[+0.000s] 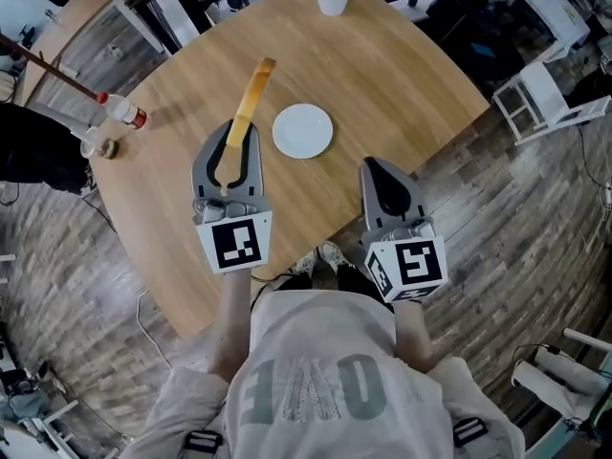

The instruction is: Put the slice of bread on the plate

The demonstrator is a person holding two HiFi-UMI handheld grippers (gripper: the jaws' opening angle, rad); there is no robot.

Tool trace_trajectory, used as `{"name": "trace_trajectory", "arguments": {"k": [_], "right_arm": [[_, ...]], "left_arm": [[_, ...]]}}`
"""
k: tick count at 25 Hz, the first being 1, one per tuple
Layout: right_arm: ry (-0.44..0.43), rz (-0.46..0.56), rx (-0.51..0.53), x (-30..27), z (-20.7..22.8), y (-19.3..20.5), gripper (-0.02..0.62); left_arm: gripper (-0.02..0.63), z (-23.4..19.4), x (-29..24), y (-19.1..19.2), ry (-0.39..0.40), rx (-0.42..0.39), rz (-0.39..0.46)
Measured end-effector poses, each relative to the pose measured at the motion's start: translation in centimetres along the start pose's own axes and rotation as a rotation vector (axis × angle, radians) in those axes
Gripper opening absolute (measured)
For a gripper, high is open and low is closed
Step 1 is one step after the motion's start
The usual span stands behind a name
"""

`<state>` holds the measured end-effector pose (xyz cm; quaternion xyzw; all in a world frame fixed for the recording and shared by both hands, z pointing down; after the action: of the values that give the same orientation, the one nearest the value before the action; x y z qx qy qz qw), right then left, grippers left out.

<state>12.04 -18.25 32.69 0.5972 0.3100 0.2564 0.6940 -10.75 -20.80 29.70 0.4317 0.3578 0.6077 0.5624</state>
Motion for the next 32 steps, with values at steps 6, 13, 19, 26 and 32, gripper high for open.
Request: {"name": "trace_trajectory", "arguments": {"k": [6, 13, 19, 26, 32], "right_arm": [[0.032, -0.021, -0.021, 0.4, -0.3, 0.6, 0.017], [0.08, -0.078, -0.052, 1.2, 0.4, 2.2, 0.017], [0.095, -0.131, -0.075, 1.5, 0.5, 3.7, 0.017], [0.121, -0.174, -0.109, 1.6, 1.0, 4.8, 0.017], [0.144, -0.202, -0.148, 2.2, 2.0, 5.8, 0.017]], "left_arm": [[0.089, 2.4, -2.0, 3.1, 0.074, -0.165, -0.047], [0.089, 5.9, -5.7, 7.5, 0.156, -0.333, -0.099], [0.089, 8.1, -8.0, 12.1, 0.213, -0.507, -0.159], [0.089, 10.8, -9.1, 15.3, 0.304, -0.633, -0.182], [0.089, 12.5, -9.2, 17.3, 0.358, -0.761, -0.178]]}}
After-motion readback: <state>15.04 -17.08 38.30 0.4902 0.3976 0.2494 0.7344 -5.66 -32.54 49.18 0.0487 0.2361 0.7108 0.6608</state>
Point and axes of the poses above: the fingertips, and each gripper's own axes: x backward along the fingers, z to its right, y out of its underside, the point moved 8 cm from there along x, backward along the fingers, and after that the axes turned 13 degrees about -y, right-handed, at the moved point
